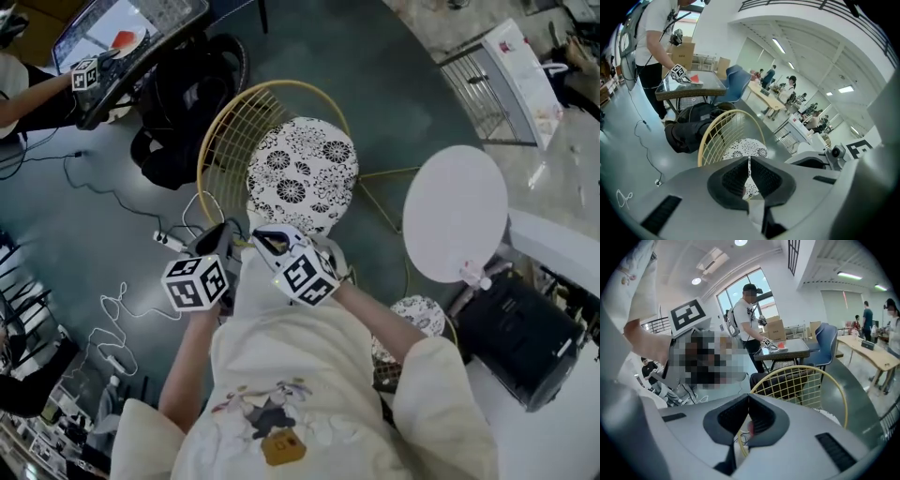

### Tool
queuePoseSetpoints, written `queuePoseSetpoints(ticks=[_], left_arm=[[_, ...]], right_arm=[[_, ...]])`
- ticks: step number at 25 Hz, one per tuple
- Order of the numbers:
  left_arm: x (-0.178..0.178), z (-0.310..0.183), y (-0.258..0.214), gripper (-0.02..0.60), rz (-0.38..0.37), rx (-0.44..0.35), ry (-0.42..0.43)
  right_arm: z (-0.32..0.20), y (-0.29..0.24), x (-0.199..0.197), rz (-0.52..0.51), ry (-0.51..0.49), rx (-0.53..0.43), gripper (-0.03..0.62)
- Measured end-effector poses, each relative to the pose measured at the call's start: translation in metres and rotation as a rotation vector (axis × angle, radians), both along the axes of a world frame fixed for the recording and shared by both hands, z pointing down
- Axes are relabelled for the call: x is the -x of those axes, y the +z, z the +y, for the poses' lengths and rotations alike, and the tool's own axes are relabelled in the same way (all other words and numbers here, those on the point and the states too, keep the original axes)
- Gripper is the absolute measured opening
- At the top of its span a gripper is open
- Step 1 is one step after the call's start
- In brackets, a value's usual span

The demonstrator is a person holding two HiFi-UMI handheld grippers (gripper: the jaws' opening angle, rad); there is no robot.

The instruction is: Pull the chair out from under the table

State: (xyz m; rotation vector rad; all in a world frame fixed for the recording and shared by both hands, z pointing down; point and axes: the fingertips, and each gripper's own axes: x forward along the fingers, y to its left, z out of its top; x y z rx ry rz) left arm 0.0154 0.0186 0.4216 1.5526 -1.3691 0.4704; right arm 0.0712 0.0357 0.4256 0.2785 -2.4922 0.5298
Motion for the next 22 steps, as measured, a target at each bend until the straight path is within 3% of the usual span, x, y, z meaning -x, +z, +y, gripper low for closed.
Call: queuePoseSetpoints(ticks=[8,13,22], left_arm=[[-0.045,-0.023,-0.039,0.009,0.042,-0.054,0.105],[-0.081,-0.039,-0.062,0.009,0.065,-0.091,0.212],[-0.109,-0.066,-0.102,0.009,0.057,-0.224,0.306]], right_arm=[[-0.046,-0.045,-0.042,-0.025,0.144,-0.017,0.008],[-0.067,-0.059,-0.062,-0.052,0.293,0.001,0.008],[-0.101,-0.111,-0.089,-0.142,0.524,-0.07,0.008]])
